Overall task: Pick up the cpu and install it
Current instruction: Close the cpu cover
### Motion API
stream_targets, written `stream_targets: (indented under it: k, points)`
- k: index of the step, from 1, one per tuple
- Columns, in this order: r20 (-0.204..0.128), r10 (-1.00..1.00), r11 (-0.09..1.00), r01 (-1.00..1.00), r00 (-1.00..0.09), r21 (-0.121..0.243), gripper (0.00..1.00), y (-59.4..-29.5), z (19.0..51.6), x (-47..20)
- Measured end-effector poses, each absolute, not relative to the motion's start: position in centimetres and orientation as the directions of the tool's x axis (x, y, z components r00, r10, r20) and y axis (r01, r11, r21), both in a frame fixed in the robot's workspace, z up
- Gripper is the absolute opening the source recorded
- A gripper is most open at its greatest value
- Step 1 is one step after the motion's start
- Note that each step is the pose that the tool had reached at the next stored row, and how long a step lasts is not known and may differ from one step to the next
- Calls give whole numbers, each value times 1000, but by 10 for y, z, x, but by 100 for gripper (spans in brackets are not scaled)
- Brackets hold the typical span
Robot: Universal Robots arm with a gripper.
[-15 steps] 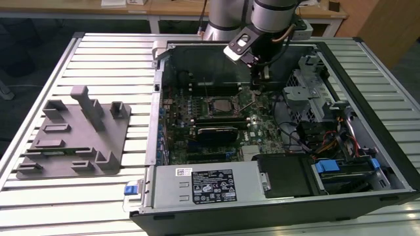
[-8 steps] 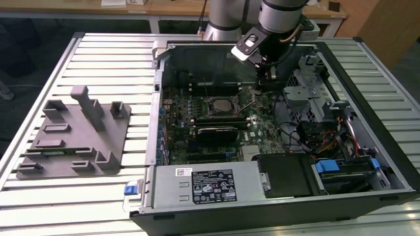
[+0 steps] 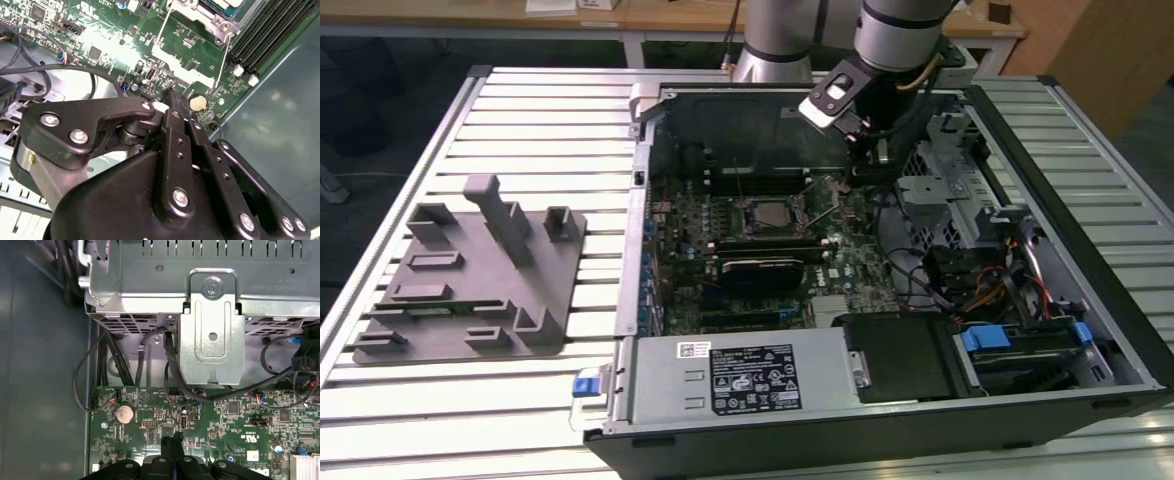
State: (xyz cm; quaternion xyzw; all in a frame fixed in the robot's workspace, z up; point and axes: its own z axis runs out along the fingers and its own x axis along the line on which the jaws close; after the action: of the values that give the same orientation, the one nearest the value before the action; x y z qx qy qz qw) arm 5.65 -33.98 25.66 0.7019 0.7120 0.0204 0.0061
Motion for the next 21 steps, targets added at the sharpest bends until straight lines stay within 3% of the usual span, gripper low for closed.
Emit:
stream_targets:
  k: [21]
  points:
    - [20, 1000, 10, 1000, -11, 24, 11, -340, 240, 54]
